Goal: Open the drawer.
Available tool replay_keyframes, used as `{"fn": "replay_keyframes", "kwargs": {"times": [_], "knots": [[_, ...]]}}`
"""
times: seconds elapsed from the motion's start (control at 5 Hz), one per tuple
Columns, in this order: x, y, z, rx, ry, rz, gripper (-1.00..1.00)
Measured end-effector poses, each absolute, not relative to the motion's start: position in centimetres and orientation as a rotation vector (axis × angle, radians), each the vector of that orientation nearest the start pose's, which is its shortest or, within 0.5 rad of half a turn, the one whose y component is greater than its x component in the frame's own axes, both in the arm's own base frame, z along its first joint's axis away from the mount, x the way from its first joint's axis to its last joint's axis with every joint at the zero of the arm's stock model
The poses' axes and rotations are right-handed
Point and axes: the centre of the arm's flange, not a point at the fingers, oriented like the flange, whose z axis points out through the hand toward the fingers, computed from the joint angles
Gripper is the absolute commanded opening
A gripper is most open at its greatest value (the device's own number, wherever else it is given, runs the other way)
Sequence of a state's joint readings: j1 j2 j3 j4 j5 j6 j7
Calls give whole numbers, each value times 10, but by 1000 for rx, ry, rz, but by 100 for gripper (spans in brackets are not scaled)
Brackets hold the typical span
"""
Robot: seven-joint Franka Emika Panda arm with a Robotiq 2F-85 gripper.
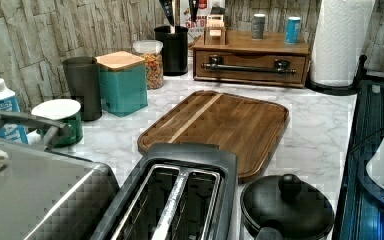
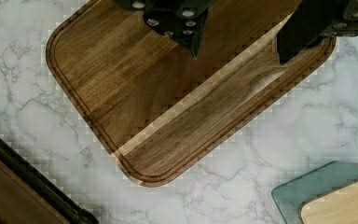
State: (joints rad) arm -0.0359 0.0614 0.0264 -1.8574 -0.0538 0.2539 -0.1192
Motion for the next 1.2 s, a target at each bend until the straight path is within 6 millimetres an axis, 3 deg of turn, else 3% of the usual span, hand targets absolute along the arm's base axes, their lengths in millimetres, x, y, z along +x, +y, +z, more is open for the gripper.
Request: {"fn": "replay_keyframes", "kwargs": {"times": [0.4,0.6,0.8,1.0,1.2], "knots": [[570,-10,463,-3057,1038,140,100],[570,-11,453,-3092,940,132,100],[560,-14,442,-3174,567,97,100],[538,-23,431,-3212,82,136,100],[525,-48,419,-3195,-251,75,100]]}}
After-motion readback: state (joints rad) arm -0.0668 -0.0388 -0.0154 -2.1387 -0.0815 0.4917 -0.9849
